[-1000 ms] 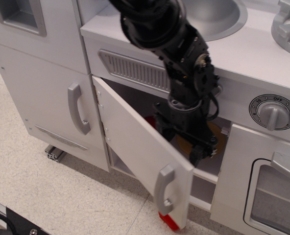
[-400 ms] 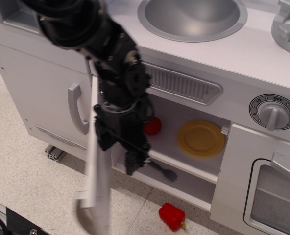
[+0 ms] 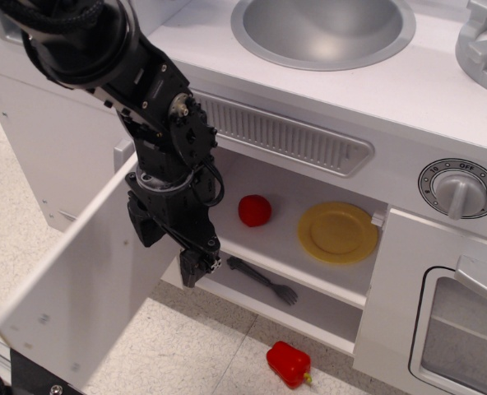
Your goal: Open cabinet
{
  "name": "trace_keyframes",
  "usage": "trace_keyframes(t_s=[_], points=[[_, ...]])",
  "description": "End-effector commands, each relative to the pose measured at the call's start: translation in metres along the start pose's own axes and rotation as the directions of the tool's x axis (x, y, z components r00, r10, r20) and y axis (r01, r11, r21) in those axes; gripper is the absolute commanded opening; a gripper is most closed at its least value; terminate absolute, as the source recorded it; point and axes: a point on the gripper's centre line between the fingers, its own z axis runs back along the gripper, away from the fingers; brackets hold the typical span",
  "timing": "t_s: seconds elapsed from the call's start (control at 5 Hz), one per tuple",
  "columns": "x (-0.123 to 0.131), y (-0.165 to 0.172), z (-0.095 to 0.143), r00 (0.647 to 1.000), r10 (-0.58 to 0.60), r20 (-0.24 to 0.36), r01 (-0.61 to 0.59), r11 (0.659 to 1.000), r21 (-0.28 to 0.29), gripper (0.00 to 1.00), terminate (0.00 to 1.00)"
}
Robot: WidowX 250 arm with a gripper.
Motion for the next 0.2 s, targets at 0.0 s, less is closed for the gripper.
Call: trace_keyframes(t_s=[0.0], points=[[0.0039,0.0048,0.0108,1.000,0.004,0.024,-0.004,1.000,0.011,1.00,1.00]])
